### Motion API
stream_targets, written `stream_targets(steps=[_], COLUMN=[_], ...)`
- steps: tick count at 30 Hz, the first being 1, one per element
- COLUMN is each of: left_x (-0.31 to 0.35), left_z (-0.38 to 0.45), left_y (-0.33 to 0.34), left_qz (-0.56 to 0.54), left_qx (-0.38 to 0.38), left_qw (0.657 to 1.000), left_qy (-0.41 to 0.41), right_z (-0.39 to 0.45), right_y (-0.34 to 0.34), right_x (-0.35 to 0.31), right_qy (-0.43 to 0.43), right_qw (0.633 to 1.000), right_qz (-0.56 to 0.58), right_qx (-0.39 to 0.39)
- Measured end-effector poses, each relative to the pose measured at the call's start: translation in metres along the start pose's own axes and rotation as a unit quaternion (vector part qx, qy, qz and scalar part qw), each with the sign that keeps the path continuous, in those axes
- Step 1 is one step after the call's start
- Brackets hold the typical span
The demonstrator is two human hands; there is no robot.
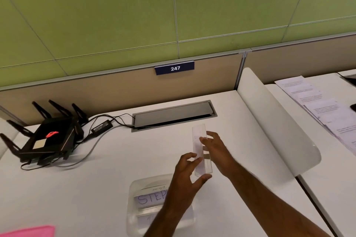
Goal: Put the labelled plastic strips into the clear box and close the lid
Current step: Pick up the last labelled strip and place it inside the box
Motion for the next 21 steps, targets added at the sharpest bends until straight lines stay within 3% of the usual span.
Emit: stream_targets(steps=[8,12,17,21], left_x=[-0.012,-0.028,-0.049,-0.065], left_z=[-0.038,-0.056,-0.072,-0.087], left_y=[-0.036,-0.065,-0.107,-0.136], left_qz=[0.05,0.059,0.082,0.237], left_qx=[-0.044,-0.036,-0.032,-0.061], left_qw=[0.998,0.997,0.996,0.969], left_qy=[0.022,0.017,0.011,0.041], right_z=[-0.029,-0.041,-0.047,-0.048], right_y=[0.04,0.066,0.096,0.117], right_x=[-0.012,-0.01,-0.006,-0.002], right_qy=[0.027,0.035,0.107,0.148], right_qw=[0.978,0.948,0.922,0.902], right_qz=[0.178,0.244,0.241,0.211], right_qx=[-0.105,-0.202,-0.285,-0.347])
Point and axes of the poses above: each hand's wrist, its own z-axis towards the middle knuckle, its own y-axis out of the palm, x = y × z, the point moved 1 cm from there along z, towards the middle knuckle, and after that the axes turned 14 degrees about -x, right-handed, at the moved point
